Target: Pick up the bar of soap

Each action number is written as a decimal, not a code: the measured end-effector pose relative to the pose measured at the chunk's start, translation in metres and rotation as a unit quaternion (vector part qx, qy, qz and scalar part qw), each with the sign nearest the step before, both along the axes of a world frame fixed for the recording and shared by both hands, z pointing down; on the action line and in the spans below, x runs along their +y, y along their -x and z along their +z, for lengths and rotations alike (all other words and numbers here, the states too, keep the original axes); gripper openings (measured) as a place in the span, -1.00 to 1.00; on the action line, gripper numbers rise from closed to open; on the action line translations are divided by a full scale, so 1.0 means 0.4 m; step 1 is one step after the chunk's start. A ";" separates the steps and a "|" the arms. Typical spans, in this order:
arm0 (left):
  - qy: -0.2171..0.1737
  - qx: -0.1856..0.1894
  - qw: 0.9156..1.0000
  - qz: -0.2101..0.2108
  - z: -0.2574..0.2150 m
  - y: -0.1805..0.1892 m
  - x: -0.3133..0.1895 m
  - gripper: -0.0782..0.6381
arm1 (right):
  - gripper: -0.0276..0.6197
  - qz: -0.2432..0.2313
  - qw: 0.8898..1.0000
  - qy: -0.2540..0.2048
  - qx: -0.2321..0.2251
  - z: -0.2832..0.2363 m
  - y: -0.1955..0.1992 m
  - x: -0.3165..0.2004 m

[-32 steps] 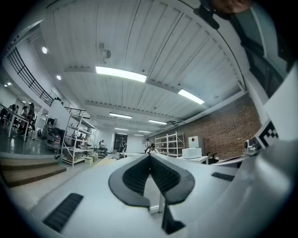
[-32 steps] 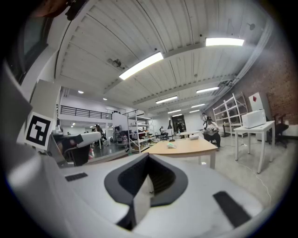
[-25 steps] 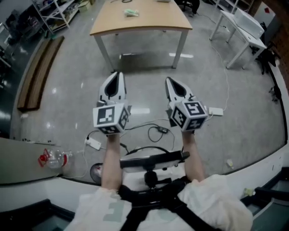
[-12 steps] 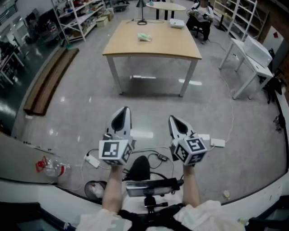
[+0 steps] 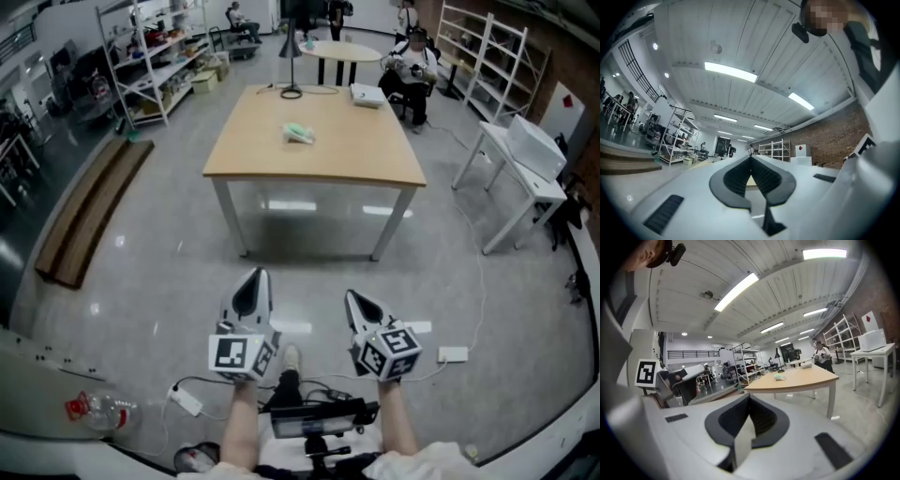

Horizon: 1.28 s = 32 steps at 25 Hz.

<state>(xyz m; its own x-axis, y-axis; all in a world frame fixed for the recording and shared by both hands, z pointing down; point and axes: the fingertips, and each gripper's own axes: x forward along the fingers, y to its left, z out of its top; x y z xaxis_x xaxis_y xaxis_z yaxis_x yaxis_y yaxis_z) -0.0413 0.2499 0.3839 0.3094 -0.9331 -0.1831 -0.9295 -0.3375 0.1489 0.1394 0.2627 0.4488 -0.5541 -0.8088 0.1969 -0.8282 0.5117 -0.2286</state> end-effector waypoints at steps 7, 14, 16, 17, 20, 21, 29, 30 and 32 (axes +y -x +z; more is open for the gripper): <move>0.010 0.056 0.998 0.017 -0.027 0.148 -0.479 -0.75 | -0.90 0.008 1.000 -0.006 -0.012 -0.072 0.126 -0.462; 0.002 0.057 0.998 0.019 -0.062 0.210 -0.809 -0.75 | -0.90 0.015 1.000 -0.021 -0.010 -0.076 0.173 -0.768; 0.009 0.050 0.998 0.022 -0.050 0.206 -0.884 -0.75 | -0.90 0.019 0.999 -0.024 -0.009 -0.079 0.171 -0.848; 0.011 0.047 0.999 0.023 -0.045 0.205 -0.922 -0.75 | -0.90 0.020 0.999 -0.024 -0.010 -0.081 0.172 -0.890; 0.010 0.039 0.999 0.023 -0.033 0.208 -1.050 -0.75 | -0.90 0.013 0.999 -0.029 -0.017 -0.075 0.179 -1.030; 0.008 0.036 0.999 0.022 -0.027 0.209 -1.099 -0.75 | -0.90 0.009 0.999 -0.030 -0.017 -0.068 0.181 -1.084; -0.002 0.018 1.000 -0.024 -0.008 0.202 -1.544 -0.75 | -0.90 0.010 1.000 -0.004 -0.001 -0.004 0.144 -1.587; 0.005 0.004 1.000 -0.025 -0.003 0.200 -1.605 -0.75 | -0.90 0.011 1.000 -0.001 0.001 0.001 0.140 -1.646; 0.017 -0.018 0.999 -0.029 0.008 0.198 -1.719 -0.75 | -0.90 0.009 1.000 -0.002 0.001 0.010 0.134 -1.757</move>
<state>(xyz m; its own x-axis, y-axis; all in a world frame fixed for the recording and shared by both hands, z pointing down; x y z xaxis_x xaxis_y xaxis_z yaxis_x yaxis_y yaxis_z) -0.1205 -0.4377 0.3871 0.2606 -0.9552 -0.1400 -0.9522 -0.2783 0.1262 0.0857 -0.4400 0.4526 -0.5391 -0.8195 0.1942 -0.8377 0.4978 -0.2245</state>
